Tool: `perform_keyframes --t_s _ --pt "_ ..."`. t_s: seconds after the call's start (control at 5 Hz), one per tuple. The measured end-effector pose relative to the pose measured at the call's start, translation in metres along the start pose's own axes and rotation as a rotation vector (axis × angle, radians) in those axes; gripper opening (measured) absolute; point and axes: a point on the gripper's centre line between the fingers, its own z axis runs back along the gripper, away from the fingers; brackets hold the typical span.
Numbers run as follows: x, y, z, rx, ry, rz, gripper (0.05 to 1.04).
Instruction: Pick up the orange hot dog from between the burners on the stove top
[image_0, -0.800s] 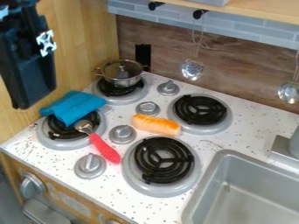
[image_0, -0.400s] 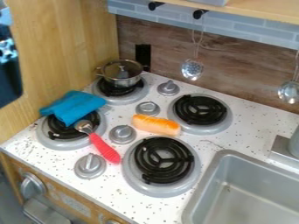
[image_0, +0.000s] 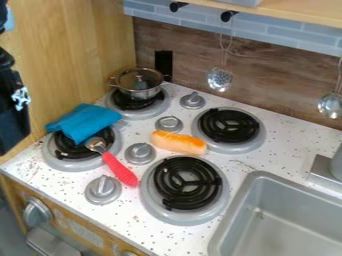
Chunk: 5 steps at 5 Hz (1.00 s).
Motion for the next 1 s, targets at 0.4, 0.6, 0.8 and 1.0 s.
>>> perform_keyframes --t_s 0.4,0.6,0.8,1.0 --pt "0.043 0.013 -0.042 0.08 0.051 0.214 1.001" --pt "0.075 -0.032 -0.095 0.113 0.071 0.357 1.001" --pt "0.113 -0.078 -0.129 0.145 0.061 0.437 1.001" --pt "0.157 -0.102 -0.155 0.149 0.034 0.552 1.001"
